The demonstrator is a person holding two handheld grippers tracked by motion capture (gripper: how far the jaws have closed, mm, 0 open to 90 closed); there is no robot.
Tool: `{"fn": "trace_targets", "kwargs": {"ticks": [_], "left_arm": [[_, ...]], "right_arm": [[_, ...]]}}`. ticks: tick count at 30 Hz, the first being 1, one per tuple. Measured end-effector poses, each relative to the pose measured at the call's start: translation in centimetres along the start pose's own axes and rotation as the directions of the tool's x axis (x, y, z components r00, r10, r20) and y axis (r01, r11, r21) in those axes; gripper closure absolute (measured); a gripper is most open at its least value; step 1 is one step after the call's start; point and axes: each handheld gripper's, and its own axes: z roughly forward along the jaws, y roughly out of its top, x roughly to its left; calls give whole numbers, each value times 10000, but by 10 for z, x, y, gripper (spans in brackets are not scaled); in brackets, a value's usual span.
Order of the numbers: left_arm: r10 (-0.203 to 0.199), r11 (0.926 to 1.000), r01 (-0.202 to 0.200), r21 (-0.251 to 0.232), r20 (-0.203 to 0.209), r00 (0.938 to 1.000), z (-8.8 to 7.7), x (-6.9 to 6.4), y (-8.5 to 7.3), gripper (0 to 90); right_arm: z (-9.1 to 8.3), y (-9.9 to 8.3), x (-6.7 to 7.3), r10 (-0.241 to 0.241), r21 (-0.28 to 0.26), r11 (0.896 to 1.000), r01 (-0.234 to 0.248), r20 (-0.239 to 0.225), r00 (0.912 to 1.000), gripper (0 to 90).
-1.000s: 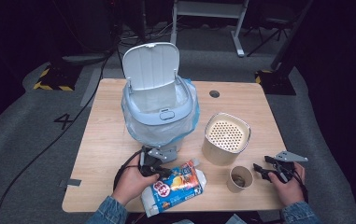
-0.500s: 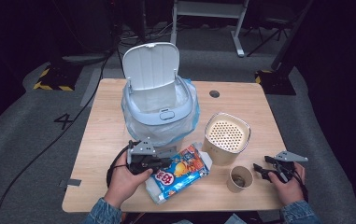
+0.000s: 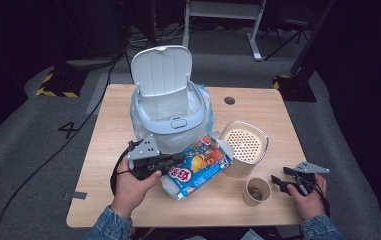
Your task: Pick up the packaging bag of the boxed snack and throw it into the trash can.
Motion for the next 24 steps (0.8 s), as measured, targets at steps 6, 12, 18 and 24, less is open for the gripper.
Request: {"fn": "trace_targets", "kwargs": {"ticks": [6, 12, 18, 24], "left_arm": [[285, 9984, -293, -488, -180, 9994, -8, 1, 24, 893], [428, 9946, -413, -947, 136, 9990, -13, 10, 40, 893], [575, 9911, -548, -1212, 190, 9982, -23, 20, 60, 893], [755, 9875, -739, -1392, 64, 9971, -31, 26, 79, 893]], "right_arm": [[0, 0, 0, -17, -1, 10000, 17, 21, 10000, 329], [0, 0, 0, 30, 16, 10000, -30, -10, 10000, 327], [0, 0, 0, 2, 1, 10000, -2, 12, 10000, 327], [0, 0, 0, 3, 1, 10000, -3, 13, 10000, 326]]}}
